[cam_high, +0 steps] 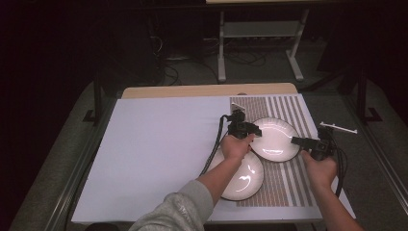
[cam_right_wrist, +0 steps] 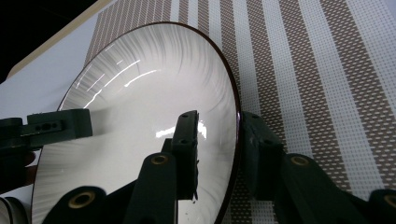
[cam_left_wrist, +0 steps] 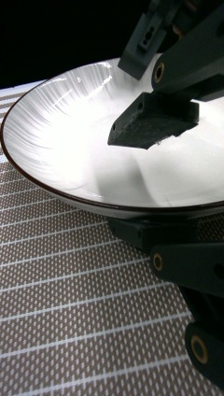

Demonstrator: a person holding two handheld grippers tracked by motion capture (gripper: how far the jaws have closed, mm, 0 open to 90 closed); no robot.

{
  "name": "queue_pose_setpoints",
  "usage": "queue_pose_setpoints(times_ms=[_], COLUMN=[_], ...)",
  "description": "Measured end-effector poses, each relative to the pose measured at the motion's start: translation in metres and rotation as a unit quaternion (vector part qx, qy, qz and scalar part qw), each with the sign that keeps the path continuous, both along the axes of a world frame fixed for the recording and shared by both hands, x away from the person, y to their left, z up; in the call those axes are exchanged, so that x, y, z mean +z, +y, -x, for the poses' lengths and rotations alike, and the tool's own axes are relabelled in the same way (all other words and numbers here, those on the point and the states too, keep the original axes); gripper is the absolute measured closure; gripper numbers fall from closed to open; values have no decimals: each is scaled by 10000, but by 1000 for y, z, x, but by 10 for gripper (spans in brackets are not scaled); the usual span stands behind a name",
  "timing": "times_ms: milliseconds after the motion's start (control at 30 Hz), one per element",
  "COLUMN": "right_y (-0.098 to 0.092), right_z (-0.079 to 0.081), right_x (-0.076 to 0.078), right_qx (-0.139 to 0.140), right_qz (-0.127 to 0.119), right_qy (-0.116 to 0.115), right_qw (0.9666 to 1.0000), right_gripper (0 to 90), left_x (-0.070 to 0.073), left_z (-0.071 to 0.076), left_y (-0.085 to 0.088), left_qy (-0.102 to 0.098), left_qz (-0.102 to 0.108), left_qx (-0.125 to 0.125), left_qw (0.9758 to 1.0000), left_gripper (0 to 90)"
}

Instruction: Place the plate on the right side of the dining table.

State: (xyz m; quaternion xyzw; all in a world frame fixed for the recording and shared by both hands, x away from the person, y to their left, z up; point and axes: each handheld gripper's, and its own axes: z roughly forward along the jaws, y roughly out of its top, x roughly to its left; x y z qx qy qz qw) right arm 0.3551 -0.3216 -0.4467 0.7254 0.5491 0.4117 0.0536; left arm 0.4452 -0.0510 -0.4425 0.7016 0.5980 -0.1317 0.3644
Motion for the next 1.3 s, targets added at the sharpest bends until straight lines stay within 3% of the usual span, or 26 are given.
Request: queue_pose_setpoints(times_ms=[100,200,300,467,667,833,933,1100,1300], right_y=[0,0,0,-1,2,12,17,22,29], right_z=[0,1,1,4,11,15,17,20,27], right_x=[1,3,4,9,22,29,32,35,35], right_qx=[2,20,31,63,338,624,784,1015,1352], right_qz=[4,56,118,209,687,956,1047,1113,1199], right_qy=[-55,-84,-138,-299,-953,-1113,-1253,-1418,-1721], right_qw=[10000,9999,9998,9993,9925,9872,9835,9784,9684], right_gripper=[677,674,670,620,558,528,500,461,416], left_x=[1,5,9,19,28,35,38,44,51], left_z=[-1,-1,-2,-3,-1,5,10,16,25], left_y=[2,4,7,15,25,32,39,52,70], left_qy=[6,-163,-193,-427,-814,-1148,-1407,-1688,-2030], left_qz=[-24,-96,-80,-45,-139,-78,-14,86,54], left_qx=[-4,-2,-42,-66,-252,-634,-823,-962,-1117], left_qw=[10000,9998,9998,9991,9963,9913,9866,9809,9728], left_gripper=[518,508,499,489,495,473,450,423,387])
